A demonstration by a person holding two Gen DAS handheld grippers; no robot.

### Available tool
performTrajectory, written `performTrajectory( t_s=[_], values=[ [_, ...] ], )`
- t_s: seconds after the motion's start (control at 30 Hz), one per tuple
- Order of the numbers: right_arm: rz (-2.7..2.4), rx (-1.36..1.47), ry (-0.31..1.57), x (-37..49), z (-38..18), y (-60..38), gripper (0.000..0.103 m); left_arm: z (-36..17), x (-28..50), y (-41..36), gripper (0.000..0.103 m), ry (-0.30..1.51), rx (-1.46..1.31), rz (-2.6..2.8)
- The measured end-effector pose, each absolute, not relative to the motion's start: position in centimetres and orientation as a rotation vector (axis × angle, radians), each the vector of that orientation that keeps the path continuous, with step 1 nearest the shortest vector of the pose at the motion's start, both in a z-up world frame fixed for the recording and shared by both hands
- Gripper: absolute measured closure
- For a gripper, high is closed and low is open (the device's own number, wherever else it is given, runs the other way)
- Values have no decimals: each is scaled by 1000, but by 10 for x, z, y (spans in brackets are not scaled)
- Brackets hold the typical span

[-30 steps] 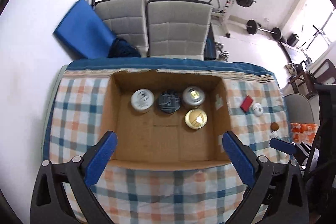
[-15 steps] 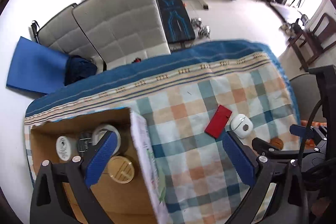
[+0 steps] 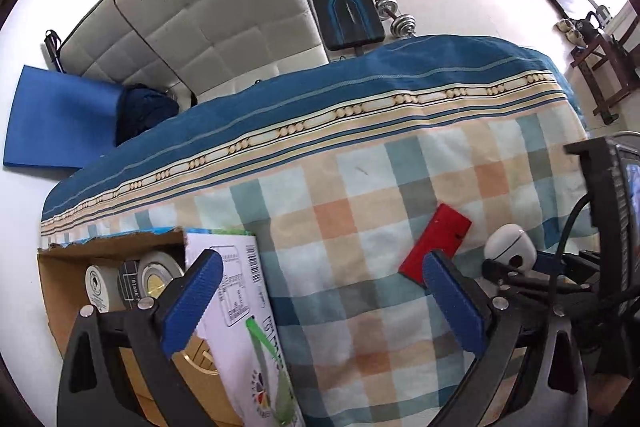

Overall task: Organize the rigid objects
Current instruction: 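Grasp the red block with the left tool while the right tool grasps the white earbud case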

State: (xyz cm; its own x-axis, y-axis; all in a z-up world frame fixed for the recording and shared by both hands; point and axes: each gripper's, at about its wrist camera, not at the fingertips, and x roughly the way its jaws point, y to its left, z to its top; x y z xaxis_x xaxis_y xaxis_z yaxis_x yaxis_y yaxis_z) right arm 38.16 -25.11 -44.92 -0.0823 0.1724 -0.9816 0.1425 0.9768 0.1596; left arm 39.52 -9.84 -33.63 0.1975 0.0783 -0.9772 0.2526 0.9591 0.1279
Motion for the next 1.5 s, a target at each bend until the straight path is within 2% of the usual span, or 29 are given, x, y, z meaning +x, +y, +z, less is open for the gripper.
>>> performTrajectory(
  t_s=[0.23, 0.27, 0.33, 0.37, 0.43, 0.47, 0.57, 0.6, 0.67, 0.77, 0.83, 0.9, 0.97, 1.07, 1.13, 1.2, 1.27, 1.5],
  values=[
    [-126, 496, 1632, 366, -445, -323, 51, -368, 400, -140, 1, 1419, 278, -242],
    [-121, 519, 1646, 365, -447, -329, 47, -376, 401, -146, 1, 1432, 280, -267],
    [-99, 523, 1652, 364, -448, -336, 36, -395, 402, -153, 8, 1479, 296, -296],
    [-90, 521, 1641, 362, -446, -340, 34, -401, 403, -155, 14, 1498, 303, -305],
    [-99, 451, 1630, 362, -440, -343, 33, -419, 403, -160, 22, 1548, 322, -336],
    [-91, 426, 1625, 362, -438, -342, 33, -426, 402, -162, 32, 1569, 327, -339],
    [-76, 382, 1621, 364, -436, -343, 33, -432, 402, -161, 38, 1561, 312, -334],
    [-65, 383, 1624, 365, -437, -343, 33, -429, 402, -160, 52, 1558, 292, -328],
    [-51, 379, 1631, 368, -439, -337, 33, -421, 406, -146, 68, 1569, 195, -276],
    [-55, 361, 1629, 372, -442, -323, 33, -422, 409, -123, 68, 1626, 25, -218],
    [-78, 366, 1636, 383, -445, -317, 35, -424, 408, -124, 66, 1620, 43, -228],
    [-111, 336, 1652, 389, -450, -312, 46, -425, 407, -127, 53, 1617, 39, -253],
    [-135, 303, 1661, 391, -456, -308, 46, -427, 406, -133, 47, 1619, 52, -271],
    [-148, 291, 1664, 391, -457, -306, 46, -428, 403, -145, 46, 1622, 109, -268],
    [-152, 294, 1672, 393, -457, -304, 46, -426, 401, -145, 51, 1617, 105, -257],
    [-150, 287, 1681, 394, -457, -304, 46, -423, 396, -148, 65, 1608, 110, -240],
    [-147, 274, 1685, 398, -458, -301, 46, -421, 396, -142, 70, 1602, 84, -227],
    [-174, 211, 1688, 402, -459, -283, 48, -413, 390, -131, 71, 1603, 40, -219]
  ],
)
